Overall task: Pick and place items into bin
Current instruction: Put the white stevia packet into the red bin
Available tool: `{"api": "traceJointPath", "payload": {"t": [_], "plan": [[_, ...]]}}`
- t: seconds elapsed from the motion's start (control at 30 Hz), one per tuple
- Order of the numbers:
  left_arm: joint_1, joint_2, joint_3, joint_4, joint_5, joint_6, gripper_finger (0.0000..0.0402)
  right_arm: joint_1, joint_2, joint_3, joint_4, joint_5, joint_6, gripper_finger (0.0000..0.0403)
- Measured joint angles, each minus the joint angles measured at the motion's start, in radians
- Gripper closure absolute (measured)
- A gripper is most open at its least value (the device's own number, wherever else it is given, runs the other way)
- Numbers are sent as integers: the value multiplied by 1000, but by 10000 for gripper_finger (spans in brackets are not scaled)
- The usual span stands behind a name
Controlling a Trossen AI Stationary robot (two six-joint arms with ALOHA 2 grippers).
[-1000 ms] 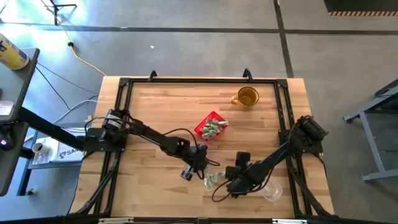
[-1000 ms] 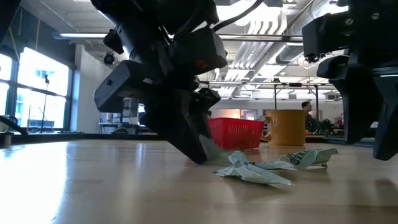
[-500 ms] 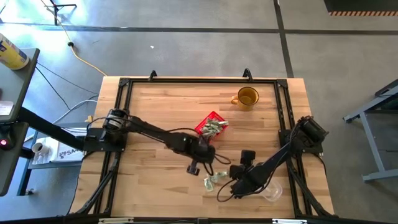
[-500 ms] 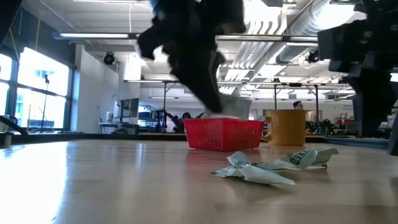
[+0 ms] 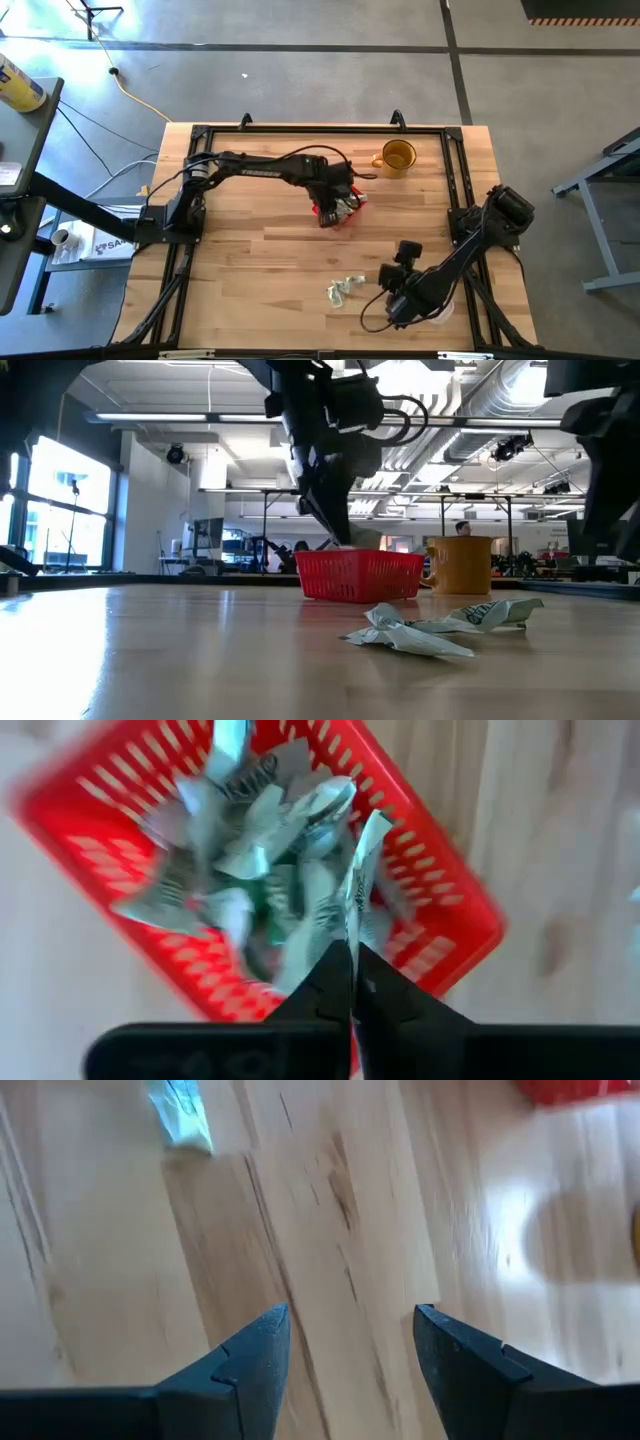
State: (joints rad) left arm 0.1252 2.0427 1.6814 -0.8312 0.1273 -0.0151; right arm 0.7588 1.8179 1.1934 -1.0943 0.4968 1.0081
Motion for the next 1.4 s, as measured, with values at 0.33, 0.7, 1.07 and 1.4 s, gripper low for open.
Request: {"api": "traceJointPath", "payload": {"t": [0.33,0.7,1.07,1.4], "plan": [[-35,-49,3,-39,-171,-195,226,-55,1,0,-1,84,-58,199],[-237,-146,3,-189,-114,-282,206,-120,-89,-226,552,-148,-96,256],[-467,-140,-123,-172,-163,-419,218,-135,-110,-276,759,-185,-533,207],[-584,-141,-173,-77,-220,-617,218,-221,-53,-275,844,-226,-763,138]]}}
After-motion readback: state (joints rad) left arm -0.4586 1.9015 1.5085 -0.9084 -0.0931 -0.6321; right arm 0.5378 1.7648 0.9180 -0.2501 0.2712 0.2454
